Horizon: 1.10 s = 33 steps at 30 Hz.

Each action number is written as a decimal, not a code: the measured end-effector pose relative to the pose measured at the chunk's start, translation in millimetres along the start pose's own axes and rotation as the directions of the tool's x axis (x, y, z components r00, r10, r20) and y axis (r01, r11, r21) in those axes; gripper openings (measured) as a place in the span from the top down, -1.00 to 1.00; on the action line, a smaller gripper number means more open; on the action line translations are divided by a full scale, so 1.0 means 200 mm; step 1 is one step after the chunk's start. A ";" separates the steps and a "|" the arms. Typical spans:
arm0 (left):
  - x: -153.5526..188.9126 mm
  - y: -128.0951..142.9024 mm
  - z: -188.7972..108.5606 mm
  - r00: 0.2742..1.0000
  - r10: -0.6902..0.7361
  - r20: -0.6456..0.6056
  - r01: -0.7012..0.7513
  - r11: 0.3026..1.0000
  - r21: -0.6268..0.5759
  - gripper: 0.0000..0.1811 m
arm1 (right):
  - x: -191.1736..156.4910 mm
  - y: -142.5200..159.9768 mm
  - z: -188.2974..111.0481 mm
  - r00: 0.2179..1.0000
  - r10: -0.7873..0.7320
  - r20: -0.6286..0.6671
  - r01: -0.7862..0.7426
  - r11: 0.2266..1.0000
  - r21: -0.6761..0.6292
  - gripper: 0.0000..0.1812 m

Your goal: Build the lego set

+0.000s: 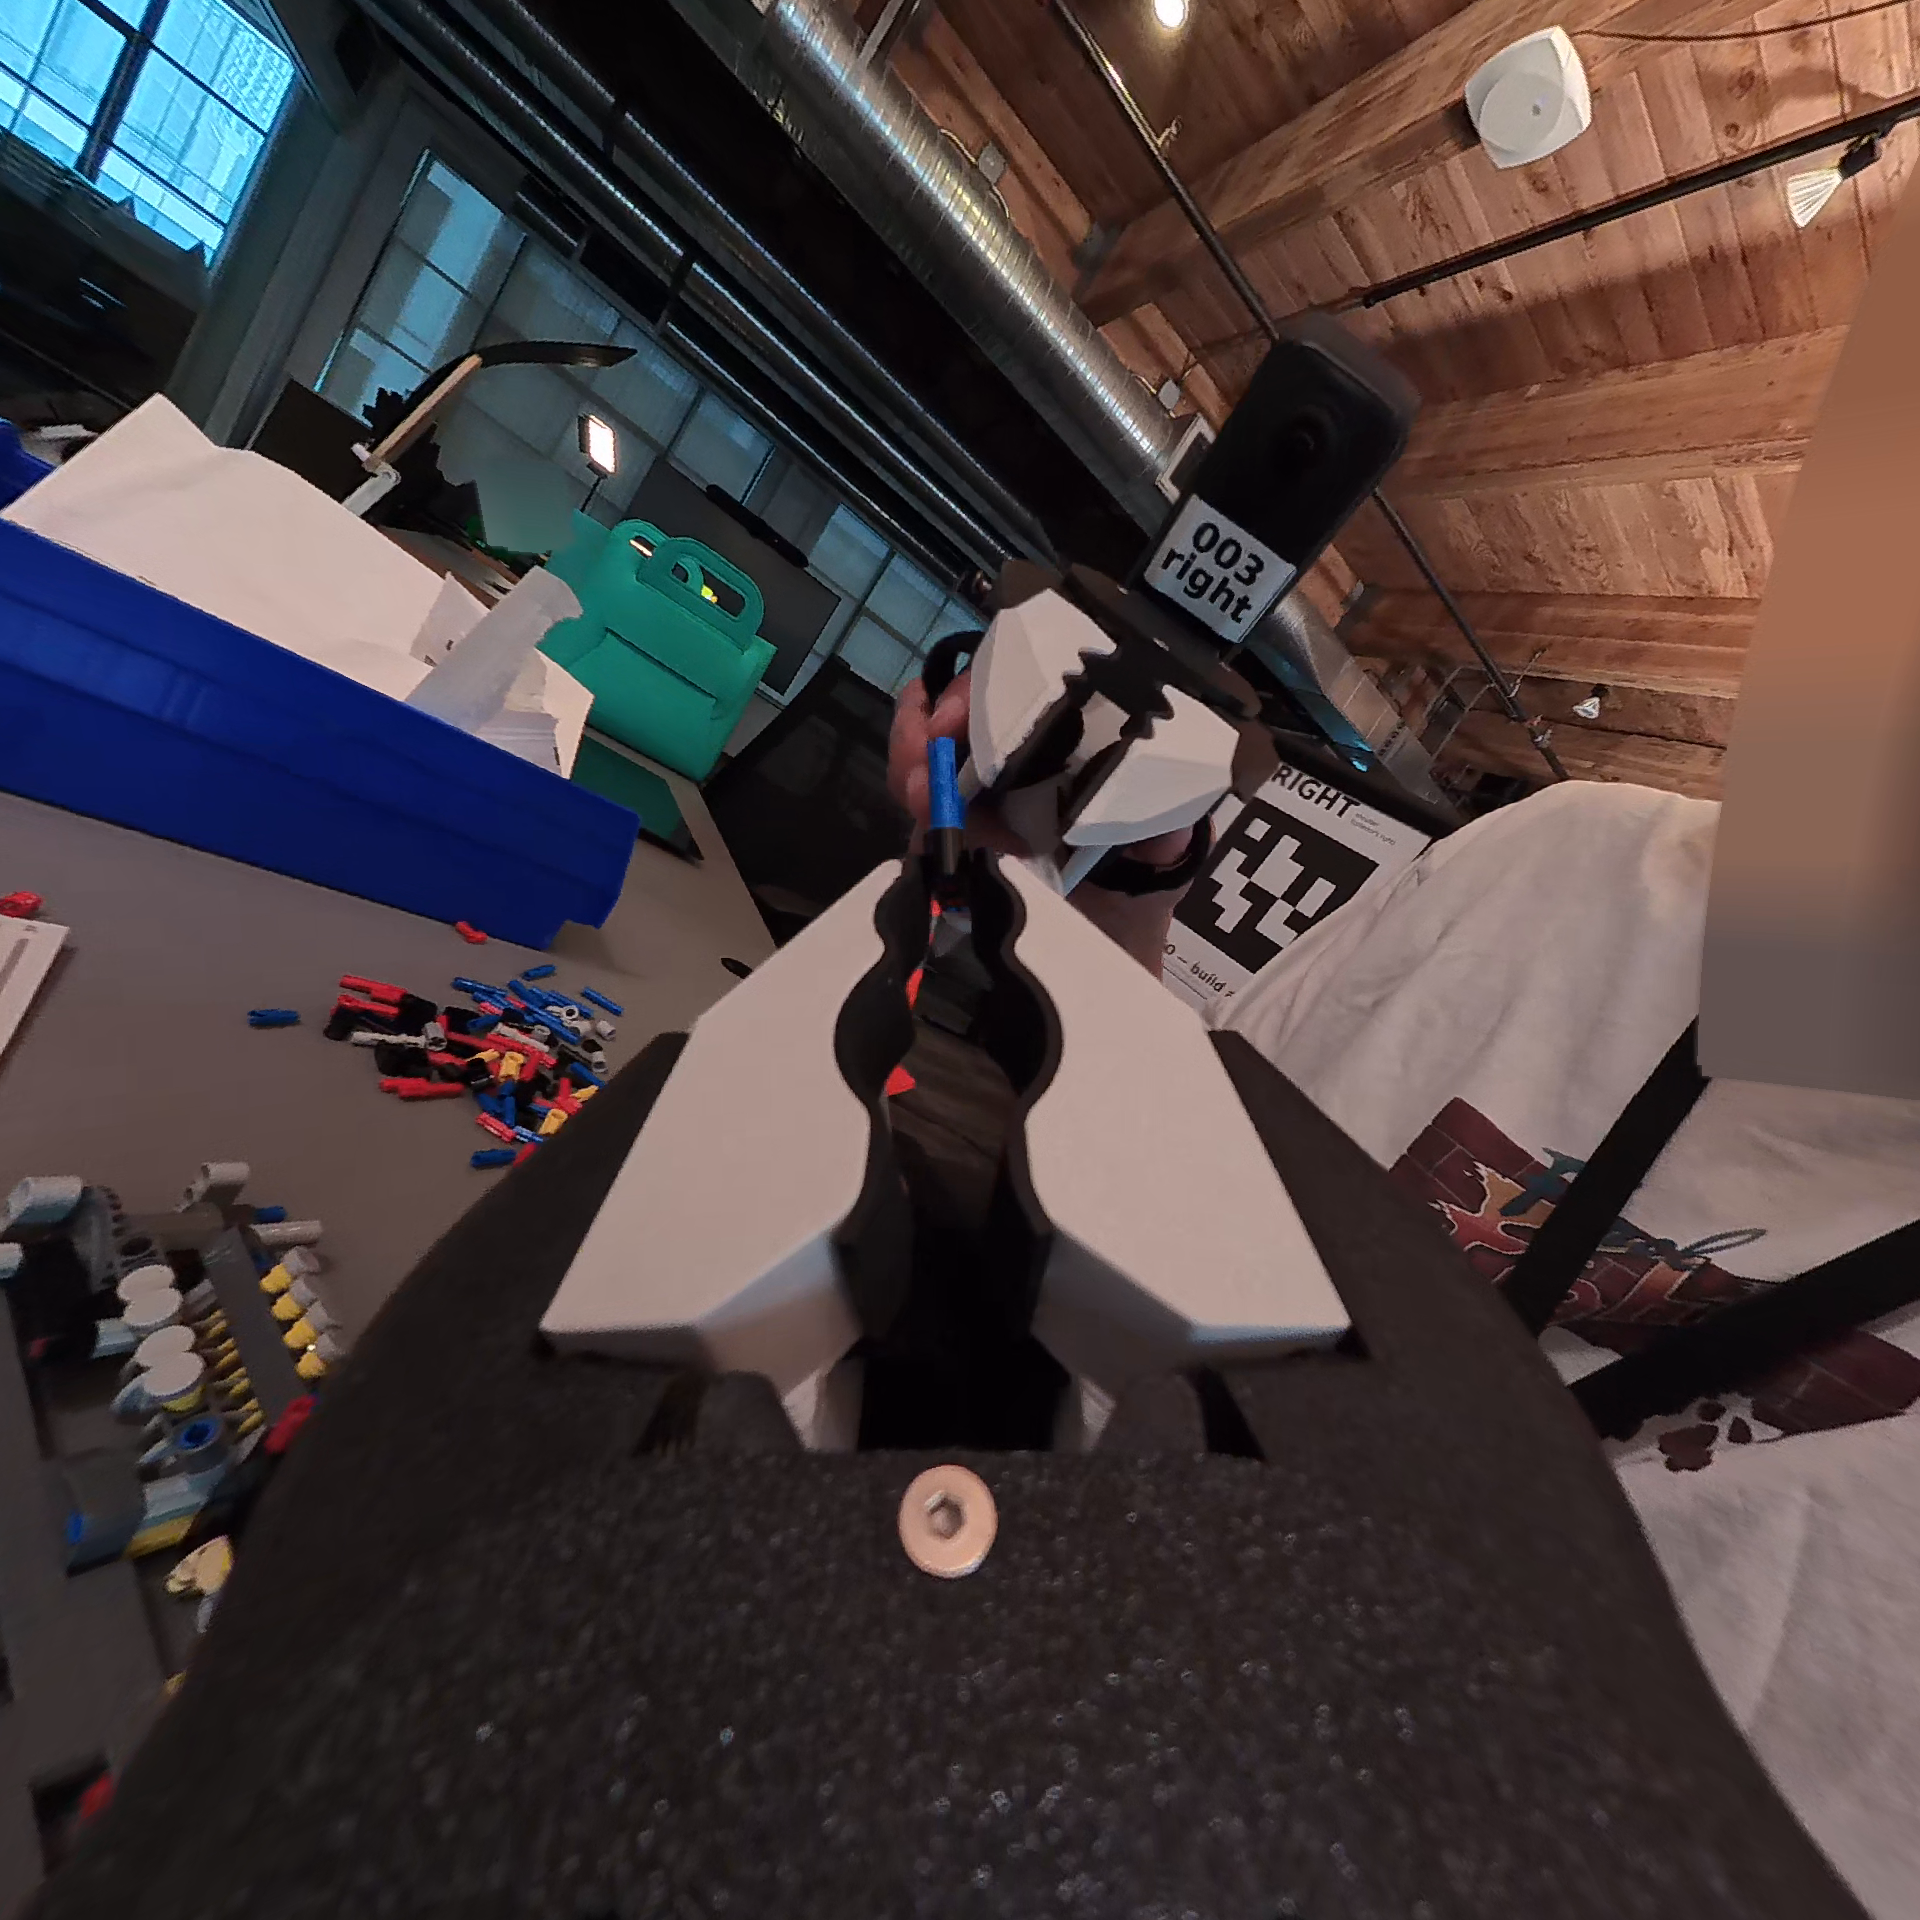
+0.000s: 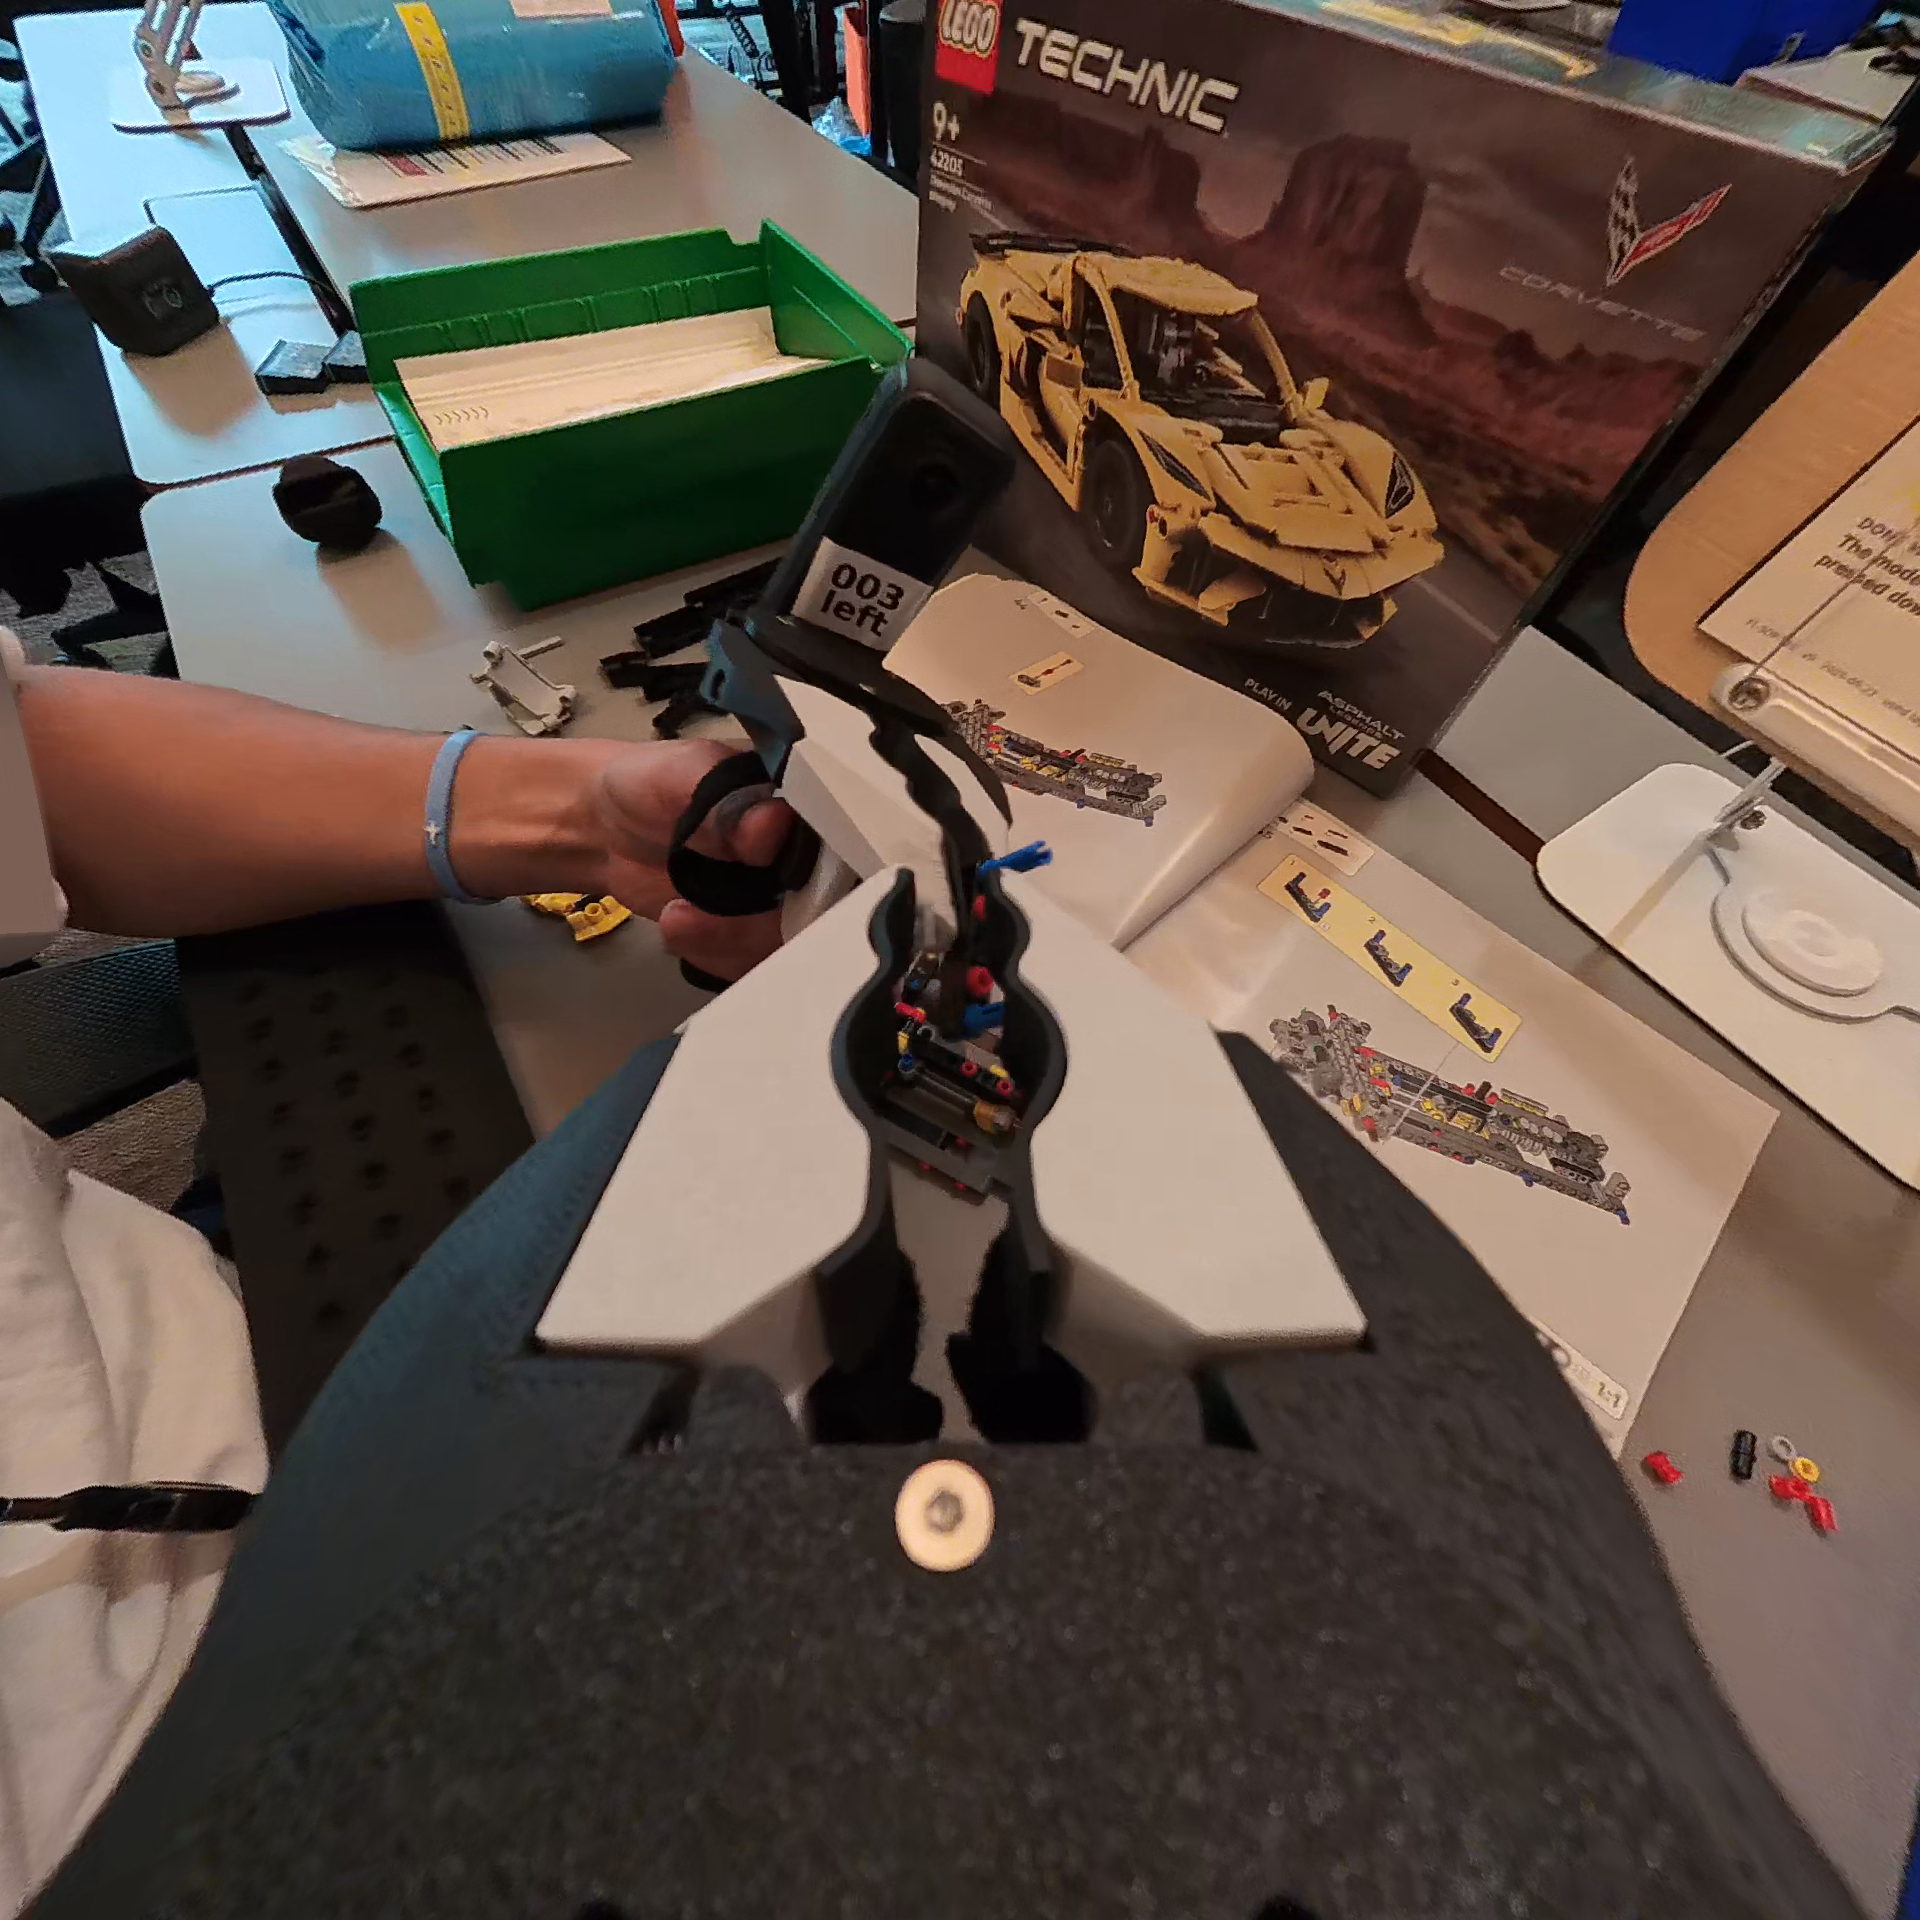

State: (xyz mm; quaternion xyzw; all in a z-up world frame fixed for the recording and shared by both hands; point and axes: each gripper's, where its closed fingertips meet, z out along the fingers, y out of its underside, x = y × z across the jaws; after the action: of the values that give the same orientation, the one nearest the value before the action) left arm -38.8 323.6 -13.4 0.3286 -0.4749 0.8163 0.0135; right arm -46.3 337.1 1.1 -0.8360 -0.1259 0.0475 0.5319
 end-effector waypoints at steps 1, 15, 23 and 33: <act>0.00 0.00 0.00 1.000 -0.007 -0.007 0.007 1.000 0.000 0.94 | 0.00 0.00 0.00 1.000 -0.005 -0.004 0.005 1.000 0.006 0.88; -0.21 -0.07 -0.13 0.975 0.010 0.222 -0.018 0.999 0.031 0.94 | -0.10 0.43 -0.08 0.991 0.067 0.113 -0.052 0.990 -0.132 0.80; -0.27 -0.09 -0.16 0.966 -0.026 0.255 0.008 0.997 0.073 0.94 | -0.48 0.76 0.11 0.958 0.055 0.281 -0.004 0.984 -0.179 0.79; -0.25 -0.06 -0.14 0.970 -0.022 0.242 0.013 0.999 0.039 0.94 | -0.54 0.94 0.15 0.854 -0.093 0.511 0.273 0.917 -0.290 0.81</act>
State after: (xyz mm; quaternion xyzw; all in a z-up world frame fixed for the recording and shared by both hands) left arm -9.8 365.9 -41.2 0.4300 -0.4549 0.7786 -0.0436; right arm -127.1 259.8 -187.9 -0.8621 -0.3424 0.1817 0.3265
